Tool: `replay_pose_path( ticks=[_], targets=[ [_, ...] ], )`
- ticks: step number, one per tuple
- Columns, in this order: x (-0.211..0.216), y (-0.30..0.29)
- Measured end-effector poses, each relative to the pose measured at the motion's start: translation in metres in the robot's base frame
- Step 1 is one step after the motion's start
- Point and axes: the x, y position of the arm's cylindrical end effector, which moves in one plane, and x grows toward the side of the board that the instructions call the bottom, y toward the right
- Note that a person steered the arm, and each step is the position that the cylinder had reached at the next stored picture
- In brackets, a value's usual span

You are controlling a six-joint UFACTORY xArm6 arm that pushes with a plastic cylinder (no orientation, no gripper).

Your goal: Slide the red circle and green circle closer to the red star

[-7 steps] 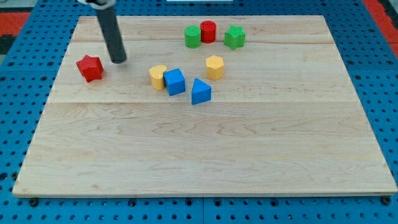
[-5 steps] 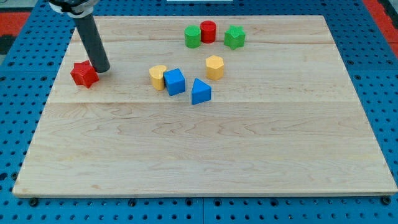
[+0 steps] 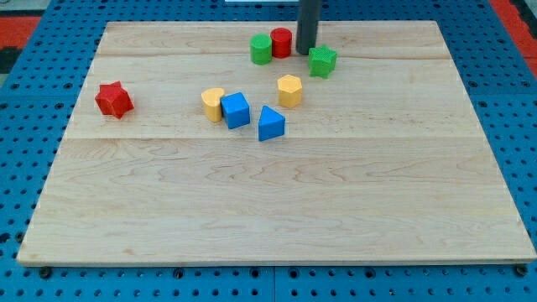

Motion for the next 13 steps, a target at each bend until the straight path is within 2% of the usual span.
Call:
replay_pose_path(
  ticks=[1, 2, 5, 6, 7, 8, 9, 10, 11, 12, 13],
  targets=[
    [-0.008, -0.060],
    [-0.014, -0.065],
    [-0.024, 0.042],
    [-0.063, 0.047],
    [-0.054, -0.032],
    [-0.010, -0.129],
    [0.031, -0.151],
    [0.051, -0.171],
    [0.038, -0.204],
    [0.048, -0.230],
    [0.086, -0.230]
  ],
)
